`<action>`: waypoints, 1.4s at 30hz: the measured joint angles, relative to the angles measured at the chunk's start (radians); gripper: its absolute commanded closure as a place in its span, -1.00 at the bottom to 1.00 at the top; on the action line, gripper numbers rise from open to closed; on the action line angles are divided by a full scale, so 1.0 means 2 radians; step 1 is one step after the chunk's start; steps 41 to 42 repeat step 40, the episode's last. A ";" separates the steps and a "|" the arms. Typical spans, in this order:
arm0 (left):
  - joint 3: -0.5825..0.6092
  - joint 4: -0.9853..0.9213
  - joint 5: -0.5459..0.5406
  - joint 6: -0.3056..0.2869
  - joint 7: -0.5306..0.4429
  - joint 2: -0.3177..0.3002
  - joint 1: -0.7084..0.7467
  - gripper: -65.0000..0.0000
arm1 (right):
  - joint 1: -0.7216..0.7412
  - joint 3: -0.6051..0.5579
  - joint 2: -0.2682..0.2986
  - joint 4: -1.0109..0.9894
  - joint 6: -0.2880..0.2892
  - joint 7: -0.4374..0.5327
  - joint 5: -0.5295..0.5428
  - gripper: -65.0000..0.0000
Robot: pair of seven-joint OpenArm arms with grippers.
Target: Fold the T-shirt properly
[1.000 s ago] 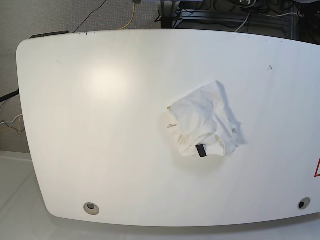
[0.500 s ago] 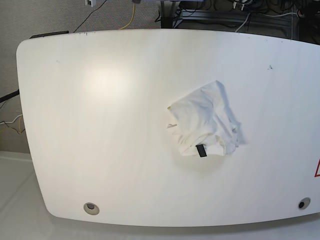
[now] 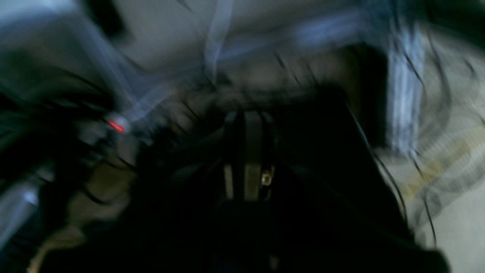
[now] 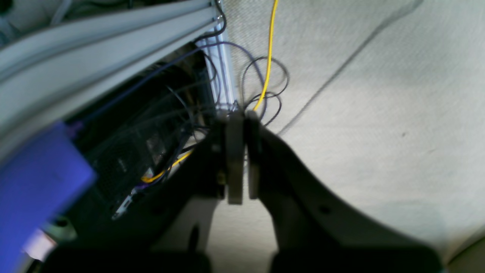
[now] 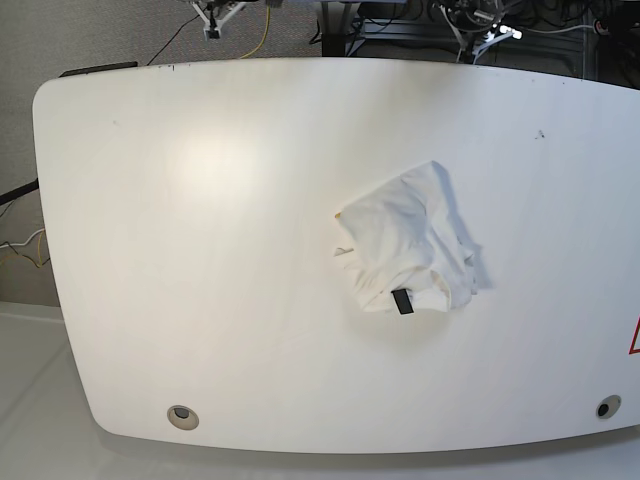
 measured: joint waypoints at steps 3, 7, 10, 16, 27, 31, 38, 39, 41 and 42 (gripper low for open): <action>0.000 0.000 0.000 0.000 0.021 0.009 -0.013 0.92 | 0.011 0.000 -0.013 -0.002 -0.017 -0.008 -0.019 1.00; 0.000 -0.001 0.000 0.000 0.034 0.026 -0.019 0.92 | 0.019 0.000 -0.027 -0.003 -0.031 -0.012 -0.031 1.00; 0.000 -0.002 0.000 -0.002 0.035 0.032 -0.020 0.92 | 0.023 0.000 -0.031 -0.004 -0.039 -0.013 -0.031 1.00; 0.000 -0.002 0.000 0.025 0.056 0.034 -0.024 0.72 | 0.026 0.000 -0.031 -0.003 -0.072 -0.014 -0.031 1.00; 0.000 -0.002 0.000 0.028 0.056 0.034 -0.026 0.39 | 0.024 0.000 -0.033 -0.003 -0.079 -0.014 -0.031 1.00; 0.000 -0.002 0.000 0.028 0.056 0.034 -0.022 0.39 | 0.024 0.000 -0.035 -0.003 -0.079 -0.014 -0.031 1.00; 0.000 -0.002 0.000 0.028 0.056 0.033 -0.021 0.39 | 0.024 0.000 -0.041 -0.003 -0.079 -0.014 -0.031 1.00; 0.000 -0.002 0.000 0.028 0.056 0.034 -0.022 0.39 | 0.024 0.000 -0.041 -0.003 -0.079 -0.014 -0.031 1.00; 0.000 -0.002 0.000 0.028 0.056 0.034 -0.022 0.39 | 0.023 0.000 -0.042 -0.003 -0.079 -0.014 -0.031 1.00; 0.000 -0.002 0.000 0.028 0.056 0.034 -0.022 0.39 | 0.023 0.000 -0.042 -0.003 -0.079 -0.014 -0.031 1.00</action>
